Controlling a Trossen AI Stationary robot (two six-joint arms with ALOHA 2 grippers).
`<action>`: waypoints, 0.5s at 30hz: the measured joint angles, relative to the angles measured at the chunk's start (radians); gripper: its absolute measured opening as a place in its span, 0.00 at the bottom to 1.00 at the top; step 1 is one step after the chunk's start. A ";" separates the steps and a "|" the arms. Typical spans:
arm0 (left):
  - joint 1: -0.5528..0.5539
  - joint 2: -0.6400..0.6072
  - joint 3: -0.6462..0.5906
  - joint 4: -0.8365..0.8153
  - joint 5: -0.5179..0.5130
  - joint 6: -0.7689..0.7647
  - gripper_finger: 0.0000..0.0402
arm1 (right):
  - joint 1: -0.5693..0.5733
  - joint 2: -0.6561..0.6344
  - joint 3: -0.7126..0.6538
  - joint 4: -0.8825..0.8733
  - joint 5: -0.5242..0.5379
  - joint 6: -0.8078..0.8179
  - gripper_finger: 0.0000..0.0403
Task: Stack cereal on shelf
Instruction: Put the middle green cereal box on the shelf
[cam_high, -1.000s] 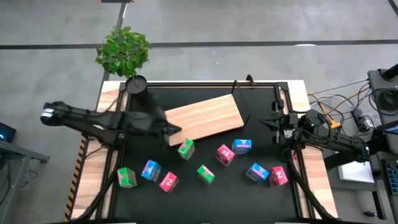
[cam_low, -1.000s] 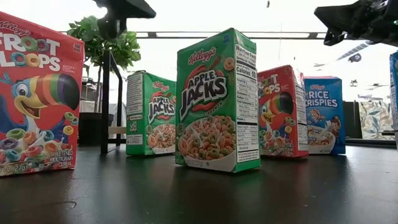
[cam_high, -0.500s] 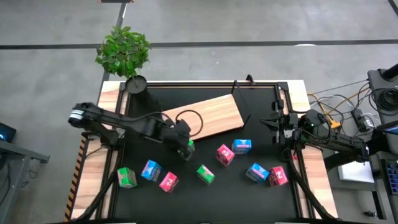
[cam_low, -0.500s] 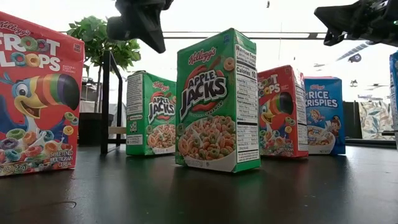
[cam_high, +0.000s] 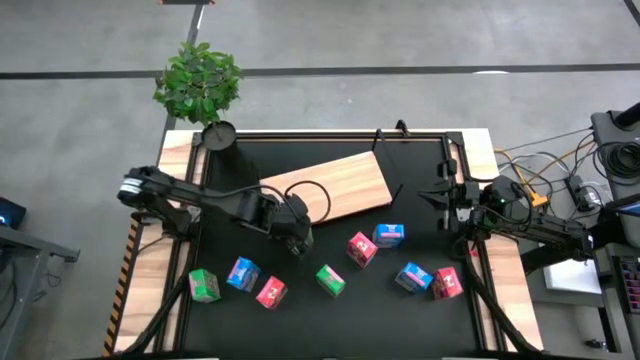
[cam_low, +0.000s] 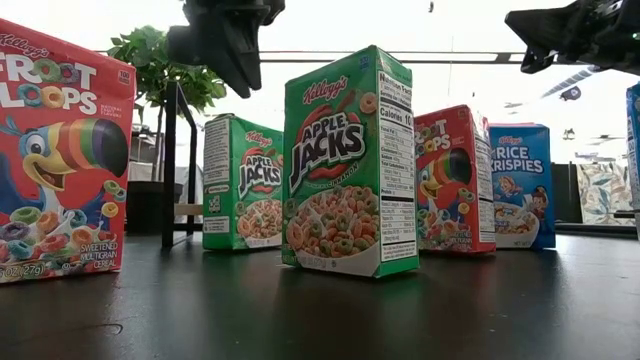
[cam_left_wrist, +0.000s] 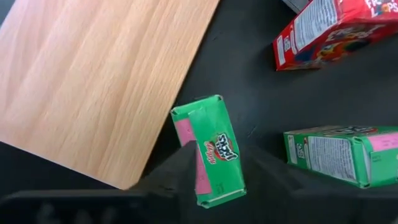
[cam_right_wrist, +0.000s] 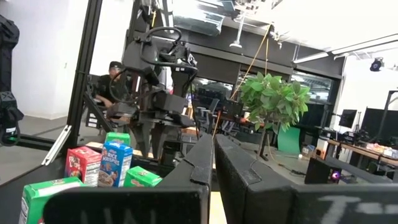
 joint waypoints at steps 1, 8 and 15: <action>-0.002 0.003 0.000 0.001 0.000 -0.004 0.33 | 0.000 0.000 0.000 0.000 0.000 0.000 0.02; -0.011 0.056 -0.001 0.002 -0.001 -0.012 0.61 | 0.000 0.000 0.000 0.001 0.000 0.000 0.02; -0.011 0.105 -0.002 -0.003 -0.018 0.007 0.66 | 0.000 0.000 0.001 0.000 0.000 0.000 0.02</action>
